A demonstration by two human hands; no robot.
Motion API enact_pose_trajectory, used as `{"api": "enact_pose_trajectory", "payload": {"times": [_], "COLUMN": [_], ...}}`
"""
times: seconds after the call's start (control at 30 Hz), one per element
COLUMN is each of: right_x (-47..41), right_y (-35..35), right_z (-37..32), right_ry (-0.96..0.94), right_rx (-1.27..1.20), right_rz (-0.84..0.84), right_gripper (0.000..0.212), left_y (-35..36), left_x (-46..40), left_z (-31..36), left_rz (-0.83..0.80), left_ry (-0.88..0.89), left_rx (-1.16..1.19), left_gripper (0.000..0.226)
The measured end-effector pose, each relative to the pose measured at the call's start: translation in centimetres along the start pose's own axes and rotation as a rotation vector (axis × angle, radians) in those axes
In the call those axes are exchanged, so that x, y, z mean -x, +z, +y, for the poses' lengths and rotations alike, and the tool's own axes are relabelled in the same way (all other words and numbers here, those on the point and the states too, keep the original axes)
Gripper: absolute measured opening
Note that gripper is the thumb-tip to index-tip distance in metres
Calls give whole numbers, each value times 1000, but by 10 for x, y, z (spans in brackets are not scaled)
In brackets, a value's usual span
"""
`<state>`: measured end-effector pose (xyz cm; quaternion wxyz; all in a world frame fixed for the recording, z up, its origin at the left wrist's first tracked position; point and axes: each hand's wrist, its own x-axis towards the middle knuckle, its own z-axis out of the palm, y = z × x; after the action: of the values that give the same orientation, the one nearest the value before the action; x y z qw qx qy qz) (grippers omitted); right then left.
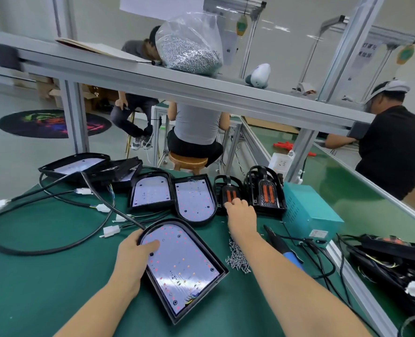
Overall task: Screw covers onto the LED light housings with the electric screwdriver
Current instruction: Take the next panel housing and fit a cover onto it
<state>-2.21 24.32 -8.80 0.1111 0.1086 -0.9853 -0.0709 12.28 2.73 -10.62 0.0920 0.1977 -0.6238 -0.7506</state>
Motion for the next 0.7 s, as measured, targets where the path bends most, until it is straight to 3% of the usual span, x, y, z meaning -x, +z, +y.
{"api": "enact_pose_trajectory", "payload": {"times": [0.47, 0.63, 0.7], "right_x": [-13, -10, -5], "right_y": [1, -14, -32], "right_z": [1, 5, 3], "right_ry": [-163, -204, -261], "right_rx": [109, 17, -11], "right_rz": [53, 254, 385], "right_gripper": [28, 18, 25], "left_y": [2, 2, 2], "left_x": [3, 1, -1], "left_z": [6, 4, 4], "left_rz": [-11, -9, -6], "left_ry": [-21, -34, -40], "left_rx": [-41, -30, -40], "left_gripper": [26, 25, 21]}}
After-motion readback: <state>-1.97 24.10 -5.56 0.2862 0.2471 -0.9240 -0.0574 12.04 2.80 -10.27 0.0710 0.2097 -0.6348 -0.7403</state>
